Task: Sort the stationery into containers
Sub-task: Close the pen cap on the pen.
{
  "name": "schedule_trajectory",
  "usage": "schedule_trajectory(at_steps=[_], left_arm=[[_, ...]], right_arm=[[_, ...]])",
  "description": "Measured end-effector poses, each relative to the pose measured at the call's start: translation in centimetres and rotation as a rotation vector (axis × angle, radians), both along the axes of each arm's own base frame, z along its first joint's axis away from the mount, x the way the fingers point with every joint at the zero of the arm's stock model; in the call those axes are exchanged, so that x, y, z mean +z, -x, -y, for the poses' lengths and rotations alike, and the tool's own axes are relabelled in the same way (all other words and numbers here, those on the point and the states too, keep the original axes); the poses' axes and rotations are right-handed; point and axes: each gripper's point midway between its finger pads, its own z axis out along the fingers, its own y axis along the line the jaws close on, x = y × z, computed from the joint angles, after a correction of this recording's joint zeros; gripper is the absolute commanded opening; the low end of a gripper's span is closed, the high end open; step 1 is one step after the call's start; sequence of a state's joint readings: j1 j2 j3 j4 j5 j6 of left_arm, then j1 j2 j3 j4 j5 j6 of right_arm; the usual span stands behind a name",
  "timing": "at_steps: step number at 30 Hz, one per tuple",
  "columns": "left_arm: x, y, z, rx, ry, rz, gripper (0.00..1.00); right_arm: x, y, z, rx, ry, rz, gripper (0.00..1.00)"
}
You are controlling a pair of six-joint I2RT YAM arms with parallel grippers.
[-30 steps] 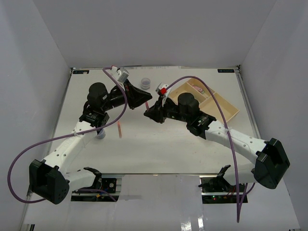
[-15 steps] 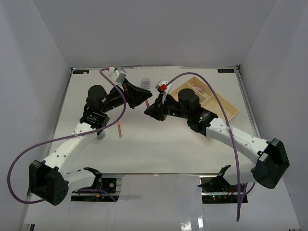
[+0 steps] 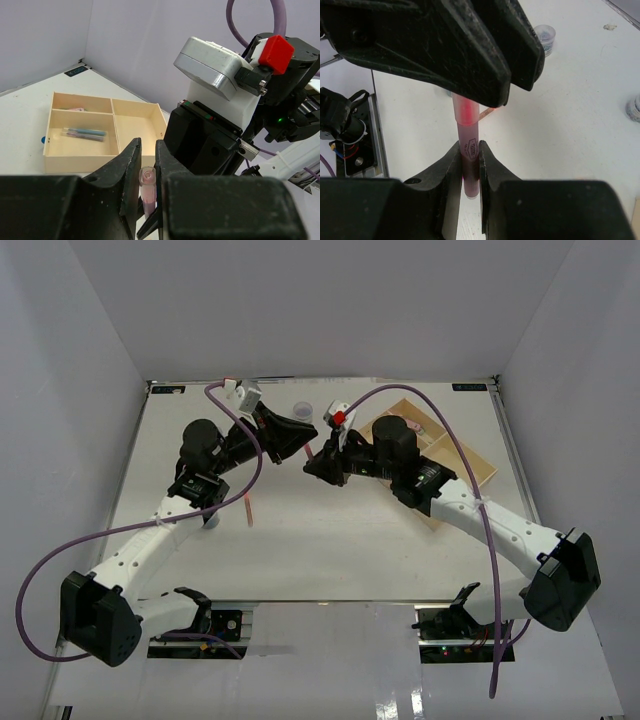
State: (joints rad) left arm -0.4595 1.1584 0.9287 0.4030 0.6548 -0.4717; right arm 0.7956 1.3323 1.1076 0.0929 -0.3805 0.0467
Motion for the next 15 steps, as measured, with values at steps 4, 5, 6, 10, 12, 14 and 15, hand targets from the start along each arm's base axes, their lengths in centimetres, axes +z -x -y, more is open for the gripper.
schedule_trajectory(at_steps=[4, 5, 6, 10, 12, 14, 15], left_arm=[[-0.16, -0.07, 0.19, -0.001, 0.004, -0.005, 0.0], [-0.26, -0.14, 0.27, -0.002, 0.004, -0.007, 0.0], [-0.35, -0.21, 0.37, -0.002, 0.004, -0.01, 0.0], [-0.61, -0.52, 0.62, 0.004, 0.007, -0.018, 0.0], [-0.55, -0.67, 0.6, 0.015, 0.011, -0.015, 0.0], [-0.41, -0.75, 0.58, 0.023, 0.018, -0.008, 0.0], [-0.34, -0.78, 0.57, 0.027, 0.023, -0.004, 0.0]], right_arm=[[-0.08, -0.02, 0.25, 0.006, 0.011, -0.006, 0.08], [-0.11, -0.06, 0.31, 0.005, 0.012, -0.009, 0.08], [-0.2, -0.11, 0.38, 0.003, 0.015, -0.012, 0.08], [-0.4, -0.4, 0.56, -0.004, 0.024, -0.021, 0.08], [-0.31, -0.53, 0.49, -0.004, 0.024, -0.021, 0.08], [-0.16, -0.6, 0.43, -0.004, 0.022, -0.02, 0.08], [-0.11, -0.64, 0.42, -0.005, 0.022, -0.02, 0.08]])
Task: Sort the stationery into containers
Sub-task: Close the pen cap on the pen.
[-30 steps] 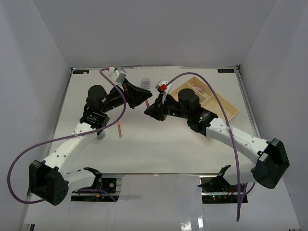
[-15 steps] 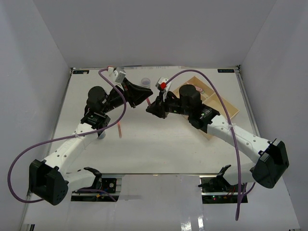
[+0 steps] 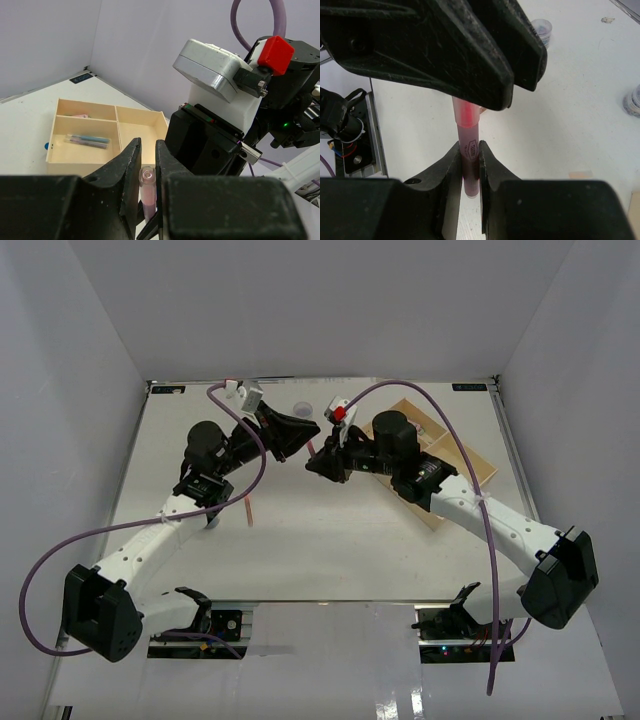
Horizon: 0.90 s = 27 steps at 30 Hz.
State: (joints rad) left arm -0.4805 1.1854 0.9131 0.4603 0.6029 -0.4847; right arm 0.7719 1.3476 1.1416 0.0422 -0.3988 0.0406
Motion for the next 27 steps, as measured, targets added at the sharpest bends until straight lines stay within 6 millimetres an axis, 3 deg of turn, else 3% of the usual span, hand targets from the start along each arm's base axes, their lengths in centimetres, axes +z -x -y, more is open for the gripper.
schedule_trajectory(at_steps=[27], left_arm=[[-0.7, -0.4, 0.8, 0.005, 0.024, -0.002, 0.0]], right_arm=[[-0.4, -0.5, 0.9, -0.011, 0.02, -0.035, 0.08]])
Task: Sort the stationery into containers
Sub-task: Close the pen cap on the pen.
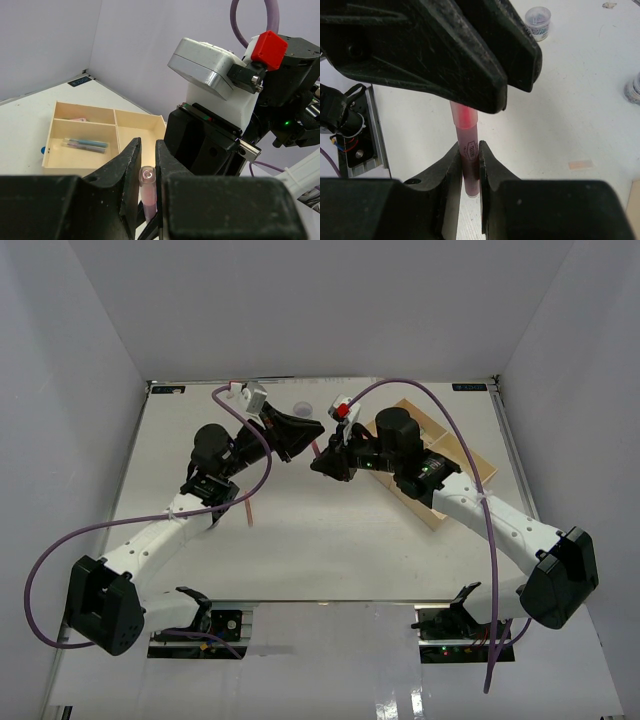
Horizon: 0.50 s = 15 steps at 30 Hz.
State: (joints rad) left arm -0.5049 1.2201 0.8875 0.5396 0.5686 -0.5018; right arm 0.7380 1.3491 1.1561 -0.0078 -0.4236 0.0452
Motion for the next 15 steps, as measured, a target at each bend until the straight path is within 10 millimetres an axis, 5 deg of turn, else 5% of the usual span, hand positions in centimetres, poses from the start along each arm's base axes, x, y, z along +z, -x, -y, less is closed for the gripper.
schedule_trajectory(at_steps=[15], left_arm=[[0.51, -0.13, 0.0, 0.01, 0.017, 0.022, 0.0]], right_arm=[[0.52, -0.48, -0.39, 0.004, -0.007, 0.006, 0.08]])
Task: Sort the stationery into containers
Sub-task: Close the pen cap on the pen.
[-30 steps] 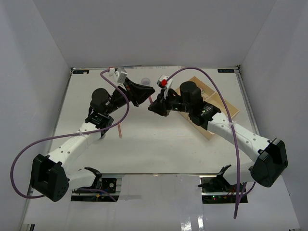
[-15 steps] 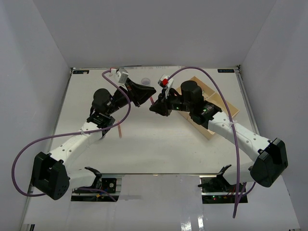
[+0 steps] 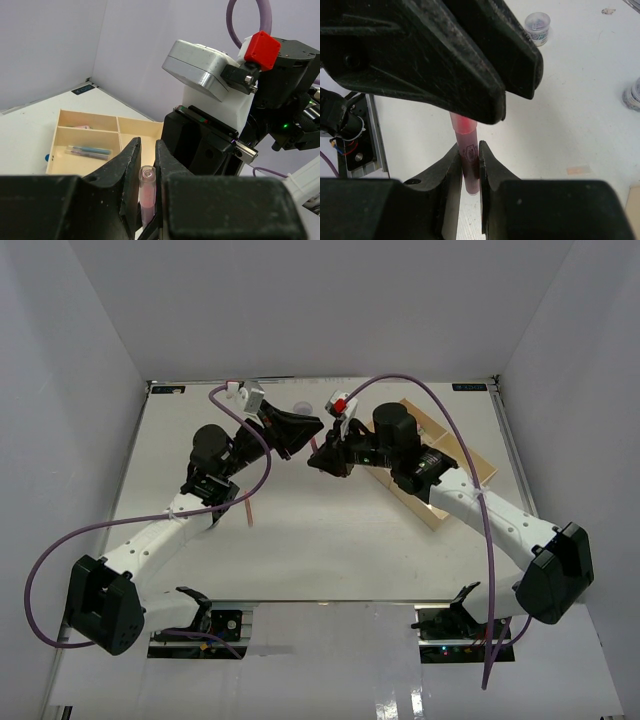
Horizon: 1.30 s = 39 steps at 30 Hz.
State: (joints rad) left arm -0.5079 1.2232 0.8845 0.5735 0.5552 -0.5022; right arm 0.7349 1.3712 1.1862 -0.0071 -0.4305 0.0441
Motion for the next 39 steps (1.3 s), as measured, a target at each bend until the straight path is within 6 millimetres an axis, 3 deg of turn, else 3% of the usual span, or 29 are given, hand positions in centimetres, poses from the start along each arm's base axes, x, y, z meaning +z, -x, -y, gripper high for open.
schedule_trajectory(at_steps=[9, 39], left_arm=[[0.7, -0.5, -0.4, 0.042, 0.005, 0.041, 0.0], [0.2, -0.9, -0.4, 0.064, -0.024, 0.036, 0.0]], right_arm=[[1.2, -0.5, -0.8, 0.026, -0.017, 0.008, 0.08], [1.4, -0.7, -0.6, 0.046, 0.017, -0.05, 0.08]])
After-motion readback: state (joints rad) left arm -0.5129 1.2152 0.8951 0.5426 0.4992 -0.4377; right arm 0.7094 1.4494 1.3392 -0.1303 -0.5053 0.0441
